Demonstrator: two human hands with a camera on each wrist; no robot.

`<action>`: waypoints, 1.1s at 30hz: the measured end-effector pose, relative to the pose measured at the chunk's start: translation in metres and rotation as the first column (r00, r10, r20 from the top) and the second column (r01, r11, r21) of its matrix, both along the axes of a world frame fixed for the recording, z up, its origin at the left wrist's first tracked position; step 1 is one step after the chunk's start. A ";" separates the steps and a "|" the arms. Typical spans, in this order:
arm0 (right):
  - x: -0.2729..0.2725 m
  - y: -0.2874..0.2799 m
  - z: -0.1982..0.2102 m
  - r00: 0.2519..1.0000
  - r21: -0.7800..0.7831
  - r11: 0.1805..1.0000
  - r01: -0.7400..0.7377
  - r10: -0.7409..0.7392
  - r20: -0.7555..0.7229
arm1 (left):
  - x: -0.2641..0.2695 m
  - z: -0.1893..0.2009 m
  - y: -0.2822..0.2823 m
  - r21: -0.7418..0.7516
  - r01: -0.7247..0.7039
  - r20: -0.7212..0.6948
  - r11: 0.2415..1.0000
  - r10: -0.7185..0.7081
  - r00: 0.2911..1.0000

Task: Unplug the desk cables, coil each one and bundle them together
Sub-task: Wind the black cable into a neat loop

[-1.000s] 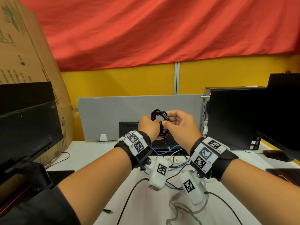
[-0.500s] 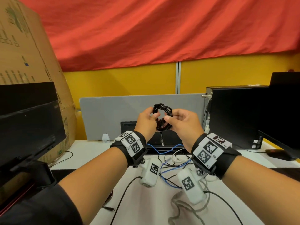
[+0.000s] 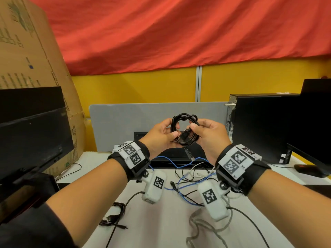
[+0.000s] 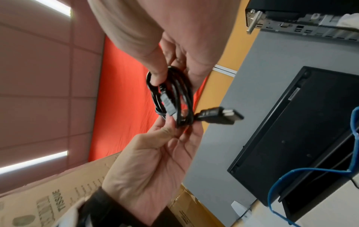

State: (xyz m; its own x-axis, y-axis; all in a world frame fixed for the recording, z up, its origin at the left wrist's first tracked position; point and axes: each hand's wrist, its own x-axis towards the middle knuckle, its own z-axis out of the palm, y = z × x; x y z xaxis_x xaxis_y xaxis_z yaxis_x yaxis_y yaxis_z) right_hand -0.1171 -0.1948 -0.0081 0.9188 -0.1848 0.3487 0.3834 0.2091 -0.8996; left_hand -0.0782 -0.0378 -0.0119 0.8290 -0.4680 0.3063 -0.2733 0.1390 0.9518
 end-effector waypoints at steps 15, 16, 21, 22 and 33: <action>0.003 0.026 -0.007 0.996 -0.339 0.938 -0.064 0.038 -0.082 | 0.010 -0.011 0.018 0.091 -0.439 0.172 0.894 0.420 0.891; 0.004 0.028 -0.009 0.997 -0.402 0.915 -0.033 0.004 -0.074 | 0.009 -0.010 0.022 0.093 -0.455 0.155 0.886 0.438 0.886; 0.004 0.047 -0.011 0.993 -0.577 0.815 -0.054 -0.017 -0.118 | 0.001 -0.010 0.047 0.107 -0.490 0.059 0.865 0.486 0.872; 0.002 0.053 -0.012 0.991 -0.592 0.800 -0.095 0.021 -0.130 | -0.001 -0.011 0.053 0.109 -0.505 0.046 0.856 0.503 0.863; -0.014 0.102 -0.047 0.842 -0.093 0.884 -0.457 0.398 -0.364 | -0.020 -0.031 0.116 0.198 -0.437 -0.204 0.877 0.473 0.857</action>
